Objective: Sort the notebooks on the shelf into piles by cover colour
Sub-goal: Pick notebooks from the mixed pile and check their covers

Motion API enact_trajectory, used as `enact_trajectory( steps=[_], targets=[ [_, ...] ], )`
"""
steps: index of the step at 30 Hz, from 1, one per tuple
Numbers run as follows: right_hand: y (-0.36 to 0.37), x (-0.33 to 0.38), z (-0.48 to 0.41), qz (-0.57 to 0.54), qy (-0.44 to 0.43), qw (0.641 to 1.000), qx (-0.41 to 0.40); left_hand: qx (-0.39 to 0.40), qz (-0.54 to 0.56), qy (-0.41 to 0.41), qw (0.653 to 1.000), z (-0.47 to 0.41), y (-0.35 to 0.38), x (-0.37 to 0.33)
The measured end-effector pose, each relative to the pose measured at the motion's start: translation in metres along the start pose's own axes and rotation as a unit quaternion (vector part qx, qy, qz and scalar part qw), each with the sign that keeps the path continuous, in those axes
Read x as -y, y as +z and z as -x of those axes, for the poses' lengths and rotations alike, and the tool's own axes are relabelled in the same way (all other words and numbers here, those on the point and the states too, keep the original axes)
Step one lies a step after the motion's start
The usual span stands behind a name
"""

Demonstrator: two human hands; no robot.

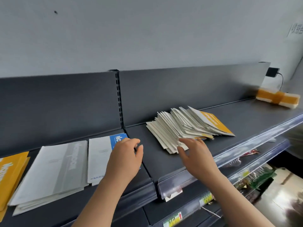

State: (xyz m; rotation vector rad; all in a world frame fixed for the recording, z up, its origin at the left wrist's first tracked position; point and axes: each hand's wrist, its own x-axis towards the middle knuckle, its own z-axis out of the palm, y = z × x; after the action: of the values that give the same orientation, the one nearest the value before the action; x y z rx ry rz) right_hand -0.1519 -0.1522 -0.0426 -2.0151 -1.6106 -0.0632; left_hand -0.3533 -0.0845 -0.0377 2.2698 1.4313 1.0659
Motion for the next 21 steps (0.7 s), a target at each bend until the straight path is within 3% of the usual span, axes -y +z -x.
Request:
enact_trajectory(
  steps=[13,21],
  targets=[
    [-0.028,-0.103,-0.062,-0.010,0.121,0.992,-0.037,0.070,0.029,0.081,0.994,-0.089,0.087,-0.063],
    [-0.027,-0.188,-0.104,-0.016,0.147,0.989,-0.007,0.114,0.055,0.038,0.991,-0.127,0.149,-0.114]
  ],
)
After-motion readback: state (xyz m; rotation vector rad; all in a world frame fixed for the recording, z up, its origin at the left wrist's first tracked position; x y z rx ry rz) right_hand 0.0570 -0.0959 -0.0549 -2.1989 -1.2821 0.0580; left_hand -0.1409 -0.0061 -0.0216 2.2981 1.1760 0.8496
